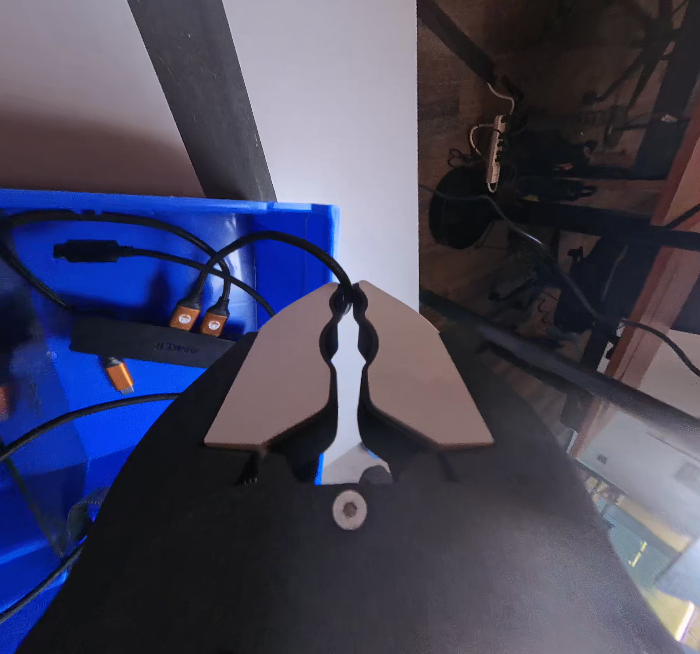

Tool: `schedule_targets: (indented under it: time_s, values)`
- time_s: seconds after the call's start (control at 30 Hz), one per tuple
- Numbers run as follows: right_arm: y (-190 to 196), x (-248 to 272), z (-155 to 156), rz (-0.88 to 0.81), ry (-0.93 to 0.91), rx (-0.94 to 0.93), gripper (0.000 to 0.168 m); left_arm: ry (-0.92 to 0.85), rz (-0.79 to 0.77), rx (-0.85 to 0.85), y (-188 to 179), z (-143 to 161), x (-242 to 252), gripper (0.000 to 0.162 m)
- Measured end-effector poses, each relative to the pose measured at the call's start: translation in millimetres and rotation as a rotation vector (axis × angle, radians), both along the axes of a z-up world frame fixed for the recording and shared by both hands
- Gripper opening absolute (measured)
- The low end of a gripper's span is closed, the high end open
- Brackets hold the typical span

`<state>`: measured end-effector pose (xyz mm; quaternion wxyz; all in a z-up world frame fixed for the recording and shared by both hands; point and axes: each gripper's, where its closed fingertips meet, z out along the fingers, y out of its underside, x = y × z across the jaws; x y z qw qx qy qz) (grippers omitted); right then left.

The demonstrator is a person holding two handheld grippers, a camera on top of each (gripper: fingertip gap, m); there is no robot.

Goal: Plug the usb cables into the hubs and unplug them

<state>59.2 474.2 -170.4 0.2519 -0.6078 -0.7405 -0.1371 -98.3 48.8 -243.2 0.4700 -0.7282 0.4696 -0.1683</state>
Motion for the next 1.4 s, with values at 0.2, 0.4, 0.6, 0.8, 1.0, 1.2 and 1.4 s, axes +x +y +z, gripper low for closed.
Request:
schedule_targets:
  time_s: [0.2,0.4,0.6,0.8,1.0,1.2,1.4]
  values:
    - [-43,36,29,-0.103,-0.084,-0.08,0.005,-0.002,-0.005,0.011,-2,3,1,0.003]
    - [-101,77,3,-0.18,-0.178,-0.369,0.005,0.013,-0.013,0.023,-4,5,5,0.003]
    - [-126,71,35,-0.104,-0.03,-0.359,0.004,0.012,-0.005,0.015,-3,3,3,0.003]
    - [-141,75,63,-0.095,0.106,-0.366,0.004,0.024,-0.015,0.001,-4,-2,5,0.003]
    - [-210,76,65,-0.035,0.173,-0.723,0.004,0.028,-0.016,-0.007,-4,-3,4,0.003]
    - [-159,98,-13,-0.182,0.085,-0.493,0.004,0.054,-0.033,-0.011,-7,-7,8,0.004]
    - [-96,126,-61,-0.222,-0.174,-0.051,0.006,0.07,-0.029,-0.02,-7,-10,7,0.004]
